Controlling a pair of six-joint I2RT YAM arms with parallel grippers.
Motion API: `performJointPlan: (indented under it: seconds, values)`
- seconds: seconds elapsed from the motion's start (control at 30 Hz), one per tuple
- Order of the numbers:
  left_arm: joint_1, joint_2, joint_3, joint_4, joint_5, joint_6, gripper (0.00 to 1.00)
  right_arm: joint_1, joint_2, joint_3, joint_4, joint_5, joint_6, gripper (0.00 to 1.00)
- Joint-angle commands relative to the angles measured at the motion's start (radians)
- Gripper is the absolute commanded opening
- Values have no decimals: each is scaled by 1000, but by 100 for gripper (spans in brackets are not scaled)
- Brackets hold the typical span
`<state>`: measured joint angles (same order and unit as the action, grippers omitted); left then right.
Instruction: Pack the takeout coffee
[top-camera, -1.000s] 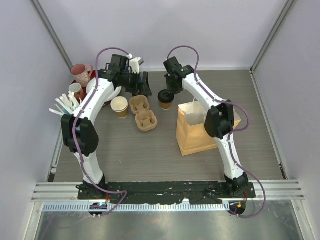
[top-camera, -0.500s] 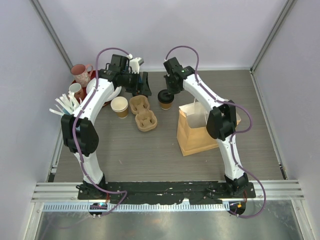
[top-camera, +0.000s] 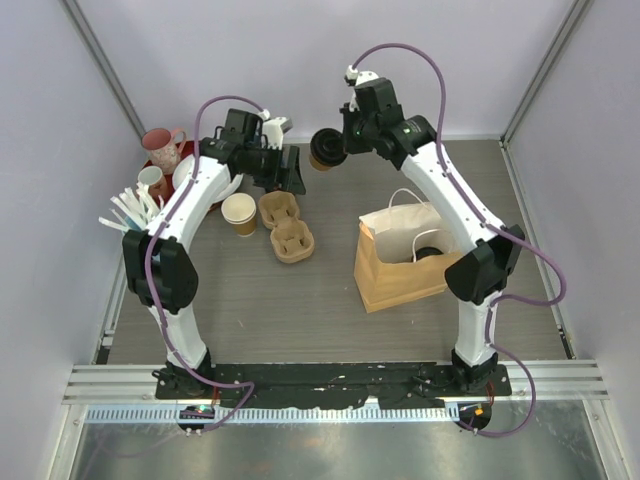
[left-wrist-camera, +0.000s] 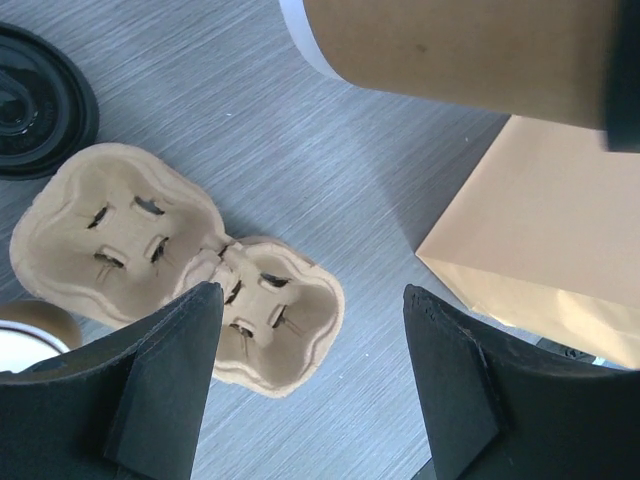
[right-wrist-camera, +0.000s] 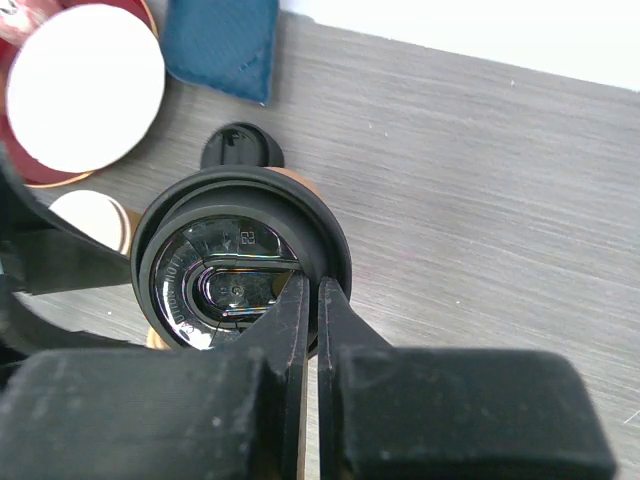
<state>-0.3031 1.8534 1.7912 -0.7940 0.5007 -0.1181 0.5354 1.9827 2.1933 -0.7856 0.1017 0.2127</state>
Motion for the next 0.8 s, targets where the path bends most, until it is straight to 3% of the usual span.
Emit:
performJointPlan:
  seconds: [0.0, 0.23, 0.4, 0.57, 0.77]
  values:
    - [-33, -69, 62, -56, 61, 50, 77, 6, -100, 40, 51, -43, -21, 1]
    - [-137, -97, 190, -223, 157, 164, 79, -17, -238, 157, -179, 9, -85, 1]
    - [-208, -99, 257, -261, 216, 175, 82, -74, -424, 89, -341, 68, -81, 1]
    - [-312, -65, 315, -257, 179, 192, 87, -97, -606, -1, -426, 121, -49, 1]
    - [-378, 12, 353, -182, 66, 152, 86, -97, -713, -20, -552, 95, -10, 1]
